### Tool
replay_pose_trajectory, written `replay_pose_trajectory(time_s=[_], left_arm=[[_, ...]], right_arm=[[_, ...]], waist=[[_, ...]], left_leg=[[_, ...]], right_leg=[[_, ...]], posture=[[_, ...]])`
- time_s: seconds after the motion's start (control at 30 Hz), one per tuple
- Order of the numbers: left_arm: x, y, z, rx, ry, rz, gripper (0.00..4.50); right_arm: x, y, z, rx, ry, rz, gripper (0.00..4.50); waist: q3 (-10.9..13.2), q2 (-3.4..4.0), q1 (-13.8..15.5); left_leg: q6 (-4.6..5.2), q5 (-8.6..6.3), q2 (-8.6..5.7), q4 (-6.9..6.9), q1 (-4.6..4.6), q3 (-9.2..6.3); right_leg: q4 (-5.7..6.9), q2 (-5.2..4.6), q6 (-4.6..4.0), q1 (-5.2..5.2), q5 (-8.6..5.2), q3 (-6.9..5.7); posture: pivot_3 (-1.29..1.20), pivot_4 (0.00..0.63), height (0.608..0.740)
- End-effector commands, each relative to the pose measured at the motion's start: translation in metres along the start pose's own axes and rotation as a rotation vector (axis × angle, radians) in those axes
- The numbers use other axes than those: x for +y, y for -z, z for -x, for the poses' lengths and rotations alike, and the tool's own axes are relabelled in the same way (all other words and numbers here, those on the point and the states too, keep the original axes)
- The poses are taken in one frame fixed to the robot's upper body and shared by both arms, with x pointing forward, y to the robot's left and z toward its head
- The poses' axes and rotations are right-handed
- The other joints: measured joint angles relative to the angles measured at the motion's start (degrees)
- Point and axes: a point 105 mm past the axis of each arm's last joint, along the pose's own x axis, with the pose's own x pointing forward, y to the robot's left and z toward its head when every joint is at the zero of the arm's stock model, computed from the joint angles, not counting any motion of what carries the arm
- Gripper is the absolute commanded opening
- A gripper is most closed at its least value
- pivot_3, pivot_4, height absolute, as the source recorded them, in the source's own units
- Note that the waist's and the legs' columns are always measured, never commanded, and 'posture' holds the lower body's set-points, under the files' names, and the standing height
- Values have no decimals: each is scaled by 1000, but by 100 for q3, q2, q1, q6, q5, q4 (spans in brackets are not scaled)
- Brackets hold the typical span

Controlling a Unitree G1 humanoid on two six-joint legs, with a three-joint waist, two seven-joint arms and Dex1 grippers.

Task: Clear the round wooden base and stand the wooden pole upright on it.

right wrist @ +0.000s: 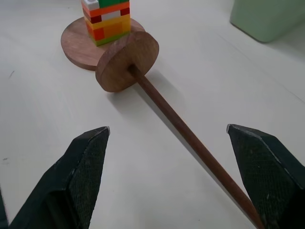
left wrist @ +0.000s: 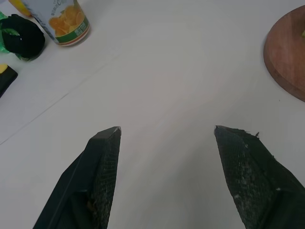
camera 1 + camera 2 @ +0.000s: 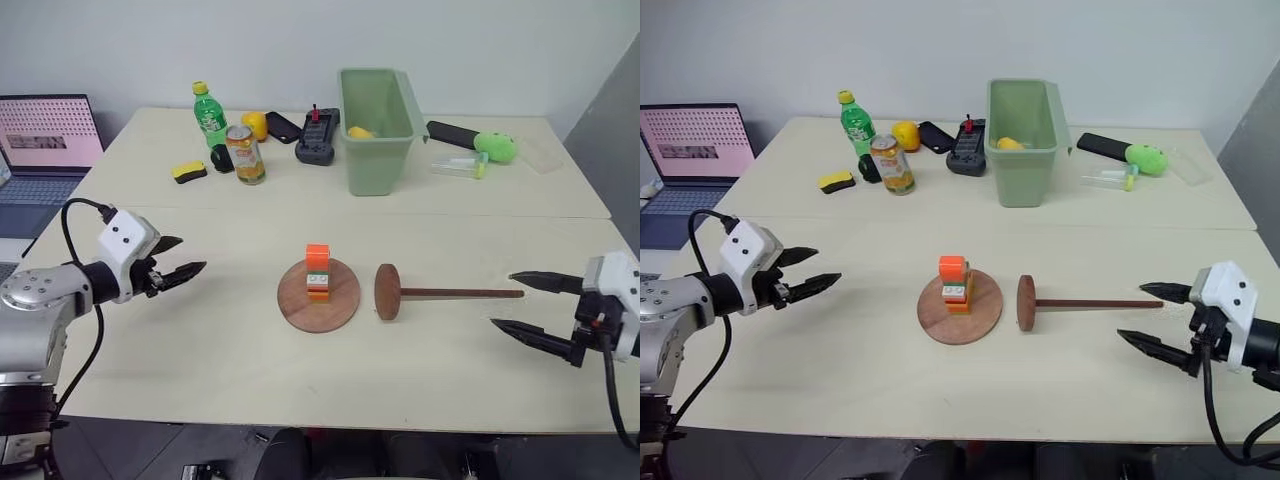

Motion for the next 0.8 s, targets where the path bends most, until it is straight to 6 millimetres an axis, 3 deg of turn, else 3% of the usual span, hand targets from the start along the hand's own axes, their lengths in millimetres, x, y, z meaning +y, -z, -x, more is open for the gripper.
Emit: replay_pose_trajectory(time_s=[0.03, 0.47, 0.63, 0.7, 0.8], left_arm=[[0, -22, 6, -64, 28, -48, 3245], [-9, -46, 2, -151, 152, -83, 3245], [-35, -56, 2, -124, 371, -91, 4102], [-44, -71, -3, -168, 422, -105, 4426], [-52, -90, -14, -233, 476, -107, 4426]], right_arm=[[3, -16, 4, -22, -19, 49, 4125], [8, -22, -5, -63, -36, 48, 4125], [12, -30, -7, -84, -49, 45, 4125], [18, -32, -9, -89, -71, 28, 4125], [28, -38, -14, -106, -108, -5, 4125]], waist=[[0, 0, 0], [1, -1, -2], [1, -1, -8], [2, -1, -2], [3, -2, 36]], left_leg=[[0, 0, 0, 0, -1, 0], [0, 0, 0, 2, -1, 1], [0, 0, -1, 3, -2, 2], [0, 0, -2, 2, -3, 2], [0, 0, -3, 25, -20, -2]], right_leg=[[0, 0, 0, 0, 0, 0], [0, 0, 0, 0, 0, 0], [0, 9, 0, 0, 0, -1], [0, 10, 0, 0, 0, 0], [3, 11, 0, 0, 0, -12]], posture=[[0, 150, 740], [0, 150, 740], [0, 150, 740], [0, 150, 740], [0, 150, 740]])
